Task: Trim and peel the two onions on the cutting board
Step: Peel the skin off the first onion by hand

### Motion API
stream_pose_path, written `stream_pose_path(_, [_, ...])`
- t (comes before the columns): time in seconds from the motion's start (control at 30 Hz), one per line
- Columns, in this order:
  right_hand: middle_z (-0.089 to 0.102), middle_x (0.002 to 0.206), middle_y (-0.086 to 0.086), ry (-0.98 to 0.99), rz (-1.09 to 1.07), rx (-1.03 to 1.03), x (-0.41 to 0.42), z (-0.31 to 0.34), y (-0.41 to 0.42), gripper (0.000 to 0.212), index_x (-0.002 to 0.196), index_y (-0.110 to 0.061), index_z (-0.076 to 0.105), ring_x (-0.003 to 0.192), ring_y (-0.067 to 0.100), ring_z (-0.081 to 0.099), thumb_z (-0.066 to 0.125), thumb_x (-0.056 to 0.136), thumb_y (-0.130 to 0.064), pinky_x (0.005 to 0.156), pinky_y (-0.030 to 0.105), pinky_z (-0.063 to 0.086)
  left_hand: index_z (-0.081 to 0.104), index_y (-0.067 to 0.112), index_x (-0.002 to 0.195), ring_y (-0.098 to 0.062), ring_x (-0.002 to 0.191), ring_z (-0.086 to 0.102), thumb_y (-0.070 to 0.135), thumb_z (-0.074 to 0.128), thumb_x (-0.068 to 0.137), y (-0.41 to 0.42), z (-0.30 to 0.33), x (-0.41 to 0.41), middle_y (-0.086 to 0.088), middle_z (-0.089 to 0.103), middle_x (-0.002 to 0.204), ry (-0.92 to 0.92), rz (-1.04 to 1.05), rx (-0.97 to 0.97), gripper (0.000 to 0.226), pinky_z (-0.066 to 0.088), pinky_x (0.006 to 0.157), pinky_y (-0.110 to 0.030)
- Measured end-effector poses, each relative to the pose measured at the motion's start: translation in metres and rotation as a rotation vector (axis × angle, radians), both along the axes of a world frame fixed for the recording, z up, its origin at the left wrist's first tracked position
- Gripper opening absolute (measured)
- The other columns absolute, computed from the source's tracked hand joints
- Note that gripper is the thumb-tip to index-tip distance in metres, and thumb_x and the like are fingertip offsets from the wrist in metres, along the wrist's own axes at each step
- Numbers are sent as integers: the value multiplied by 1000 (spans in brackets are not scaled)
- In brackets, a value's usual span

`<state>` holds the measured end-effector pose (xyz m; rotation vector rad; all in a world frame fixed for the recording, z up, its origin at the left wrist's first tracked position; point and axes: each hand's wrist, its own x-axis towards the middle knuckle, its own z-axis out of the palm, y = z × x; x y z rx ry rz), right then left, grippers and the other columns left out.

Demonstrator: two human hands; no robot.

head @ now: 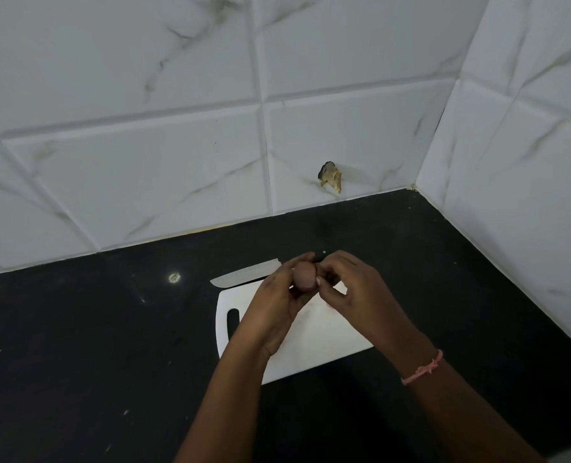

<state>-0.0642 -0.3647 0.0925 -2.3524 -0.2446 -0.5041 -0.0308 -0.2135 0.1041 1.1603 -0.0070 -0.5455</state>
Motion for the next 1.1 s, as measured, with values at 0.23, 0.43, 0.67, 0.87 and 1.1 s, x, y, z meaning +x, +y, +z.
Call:
stream_pose_path(0.23, [56,90,-6,32,20,-53,-1,3,0,6,88,-16,58,77,9,57,62,89,-11,68,21,50,66,10,123,-21,111,70,8,40,104,4,-2,3,-4,75,112,-30,-30,24,33,56,94,-28])
stream_pose_path(0.43, [56,89,-6,41,-23,52,1,1,-1,7,89,-13,60,82,9,55,65,87,-8,68,16,48,62,1,129,-28,118,66,11,44,103,4,-10,5,-17,68,125,8,-25,-9,33,52,104,-37])
stream_pose_path(0.67, [55,84,-9,64,-105,128,4,-1,0,14,86,-17,57,82,7,55,67,87,-8,67,10,46,65,1,126,-30,118,66,15,46,104,7,-9,5,-18,68,126,83,-22,-69,32,51,104,-38])
stream_pose_path(0.87, [65,87,-18,8,-198,381,-3,5,4,19,94,-26,64,84,0,65,69,87,-9,71,10,51,67,8,125,-24,117,67,23,62,89,4,-8,2,-12,71,121,36,14,-101,40,54,99,-31])
stream_pose_path(1.1, [71,100,-15,16,-152,429,-7,0,12,26,111,-20,73,95,-1,66,73,86,-19,74,27,61,75,15,110,-25,112,69,31,84,60,3,-10,4,-11,73,117,-55,148,-36,53,56,93,-32])
